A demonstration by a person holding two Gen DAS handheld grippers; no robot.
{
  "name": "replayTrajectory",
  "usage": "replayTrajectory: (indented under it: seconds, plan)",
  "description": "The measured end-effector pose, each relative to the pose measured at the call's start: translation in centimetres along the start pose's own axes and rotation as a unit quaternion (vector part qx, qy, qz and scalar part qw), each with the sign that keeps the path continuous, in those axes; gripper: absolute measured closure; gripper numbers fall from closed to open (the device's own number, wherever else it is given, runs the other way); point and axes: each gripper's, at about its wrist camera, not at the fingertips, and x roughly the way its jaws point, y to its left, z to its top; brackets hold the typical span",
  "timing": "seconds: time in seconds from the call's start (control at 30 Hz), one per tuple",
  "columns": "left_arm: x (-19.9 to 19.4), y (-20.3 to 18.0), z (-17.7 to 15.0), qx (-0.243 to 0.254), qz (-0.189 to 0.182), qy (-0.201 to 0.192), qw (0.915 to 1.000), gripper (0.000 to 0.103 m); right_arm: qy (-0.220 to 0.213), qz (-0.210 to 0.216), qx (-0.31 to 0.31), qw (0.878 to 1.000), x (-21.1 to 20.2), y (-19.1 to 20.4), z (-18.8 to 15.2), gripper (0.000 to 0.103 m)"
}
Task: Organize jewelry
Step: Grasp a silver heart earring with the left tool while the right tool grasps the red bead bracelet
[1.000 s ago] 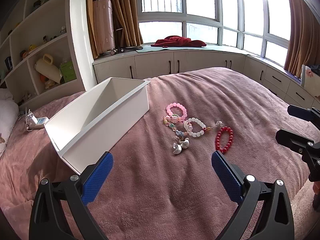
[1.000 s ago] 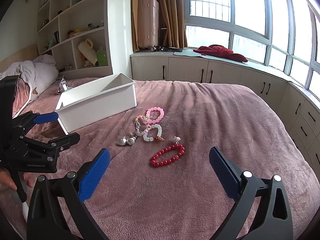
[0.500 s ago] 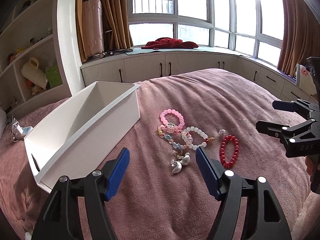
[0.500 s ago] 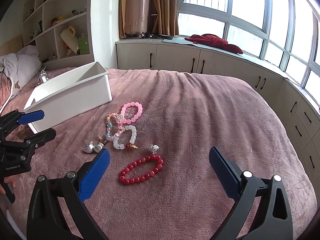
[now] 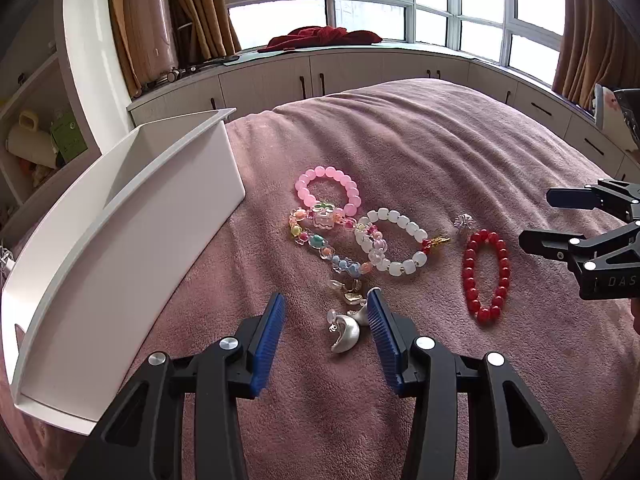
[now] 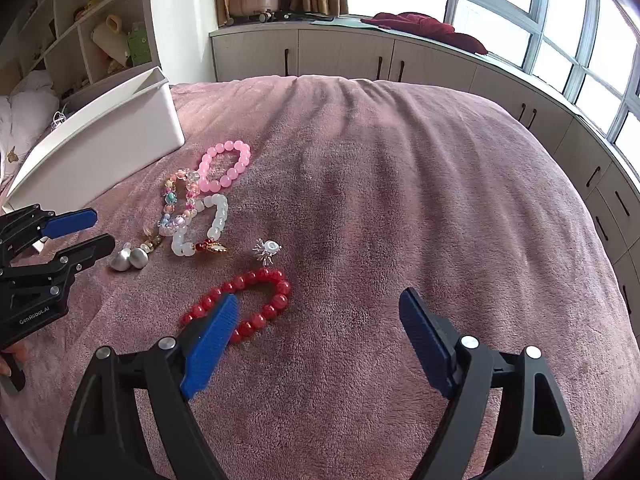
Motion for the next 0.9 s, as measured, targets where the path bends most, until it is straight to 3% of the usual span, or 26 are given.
replayTrajectory:
  seconds: [0.07,0.17,0.23,0.37,0.47,0.57,0.7,0.9]
  plan:
    - [0.4,-0.4,-0.1,0.003,-0.008,0.006,0.9999,0.055,0.007,0.006,-0.003,1.000,0.9,-0.1,0.1,0.028]
    - [0.9,-0.8,-0.5,0.010,-0.022,0.018,0.9995,0.044,0.011,0.015,-0.013,1.000,1.8,0.4,0.2,0.027]
    - [1.4,-0.9,-0.9,0.012,-0.029,0.024,0.9992,0.044,0.022,0.015,-0.021,0.999,2.4,0.7,0.2,0.029]
    - [2.5,-0.6,-1.2,0.004,-0.039,0.038,0.9985,0.065,0.042,0.016,-0.031,0.999,3.5,1.1,0.1,0.035]
    - [3.1,-0.2,-1.1,0.000,-0.036,0.040,0.9985,0.069,0.049,0.020,-0.030,0.998,3.8,1.0,0.0,0.039]
    - [3.5,0.2,-1.2,-0.010,-0.036,0.047,0.9982,0.071,0.049,0.024,-0.028,0.998,3.9,0.9,0.0,0.049]
    - [3.4,0.2,-1.2,-0.011,-0.037,0.046,0.9982,0.072,0.046,0.025,-0.031,0.998,3.7,0.8,0.1,0.070]
    - [3.0,0.2,-1.1,-0.014,-0.041,0.041,0.9982,0.072,0.037,0.031,-0.024,0.999,3.0,0.5,0.1,0.081]
